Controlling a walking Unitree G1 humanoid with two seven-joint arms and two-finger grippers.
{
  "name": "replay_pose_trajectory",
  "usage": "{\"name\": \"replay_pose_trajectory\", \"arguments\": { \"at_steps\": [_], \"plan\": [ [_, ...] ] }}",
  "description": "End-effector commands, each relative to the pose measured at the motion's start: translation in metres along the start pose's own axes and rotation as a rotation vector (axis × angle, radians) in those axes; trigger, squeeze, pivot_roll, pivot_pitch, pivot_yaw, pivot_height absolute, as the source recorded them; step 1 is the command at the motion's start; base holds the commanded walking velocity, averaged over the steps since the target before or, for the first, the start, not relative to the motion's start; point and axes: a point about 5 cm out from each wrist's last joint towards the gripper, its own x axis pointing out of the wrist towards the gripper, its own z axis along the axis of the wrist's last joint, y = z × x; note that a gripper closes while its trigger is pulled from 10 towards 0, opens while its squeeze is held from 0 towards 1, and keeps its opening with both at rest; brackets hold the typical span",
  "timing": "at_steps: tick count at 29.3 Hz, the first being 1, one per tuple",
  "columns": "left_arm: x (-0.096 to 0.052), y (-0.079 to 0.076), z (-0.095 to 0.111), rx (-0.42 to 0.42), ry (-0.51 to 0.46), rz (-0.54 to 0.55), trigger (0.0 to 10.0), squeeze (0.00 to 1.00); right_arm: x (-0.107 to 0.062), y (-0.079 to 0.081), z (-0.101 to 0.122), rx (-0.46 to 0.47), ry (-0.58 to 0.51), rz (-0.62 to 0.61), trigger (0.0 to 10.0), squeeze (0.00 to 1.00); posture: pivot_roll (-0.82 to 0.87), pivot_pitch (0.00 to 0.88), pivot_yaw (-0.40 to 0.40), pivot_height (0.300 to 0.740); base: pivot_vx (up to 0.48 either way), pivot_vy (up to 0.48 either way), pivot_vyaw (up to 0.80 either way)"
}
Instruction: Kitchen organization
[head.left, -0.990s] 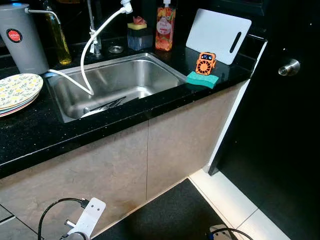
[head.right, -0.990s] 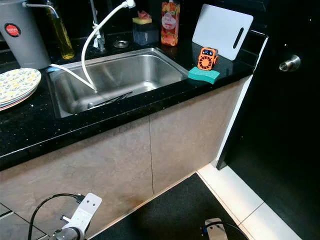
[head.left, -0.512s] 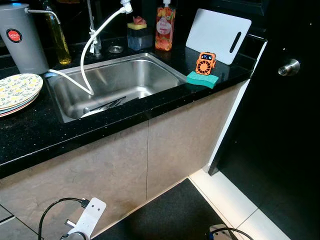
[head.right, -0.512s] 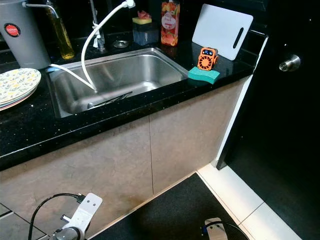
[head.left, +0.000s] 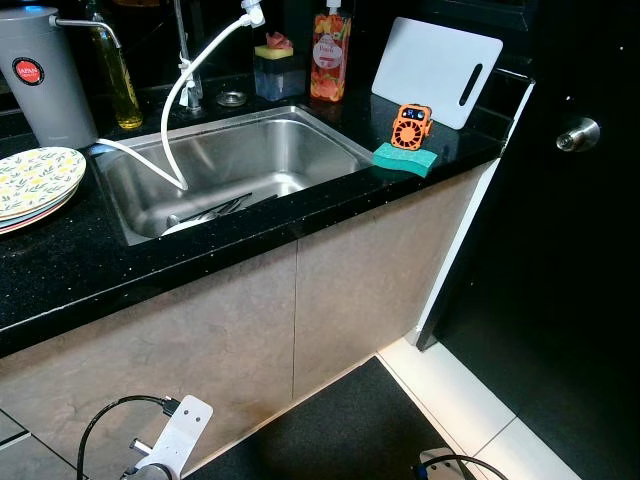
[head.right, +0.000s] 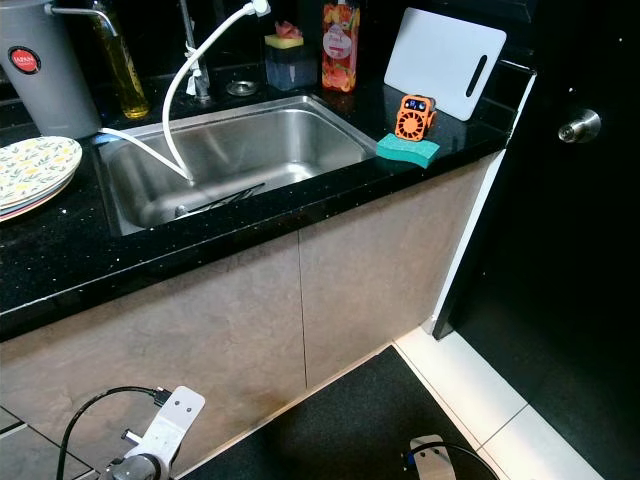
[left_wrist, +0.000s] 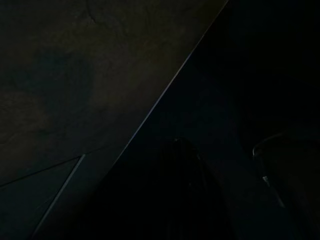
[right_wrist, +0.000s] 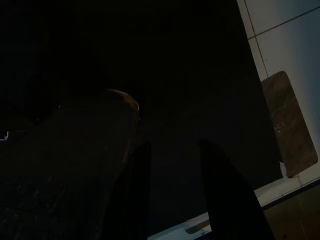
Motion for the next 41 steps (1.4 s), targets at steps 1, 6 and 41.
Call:
{"name": "replay_pose_trajectory", "arguments": {
  "at_steps": [1,6,41],
  "plan": [
    [0.0003,-0.002,0.0001,0.006,0.004,-0.009,10.0,0.0,-0.0001,-0.0009,-0.0004,0.007,0.003,-0.002,10.0,0.0,0.04,0.0,0.006,0.74,0.0,0.0,0.0],
    [0.0003,-0.0015,0.0,0.006,0.005,-0.009,10.0,0.0,0.0,0.0002,-0.0003,0.009,0.002,0.0,10.0,0.0,0.04,0.0,0.006,0.74,0.0,0.0,0.0],
    [0.0004,-0.0025,-0.0001,0.009,0.006,-0.014,10.0,0.0,-0.0005,0.001,-0.0031,0.013,0.008,-0.002,10.0,0.0,0.04,0.0,0.007,0.74,0.0,0.0,0.0]
  ]
}}
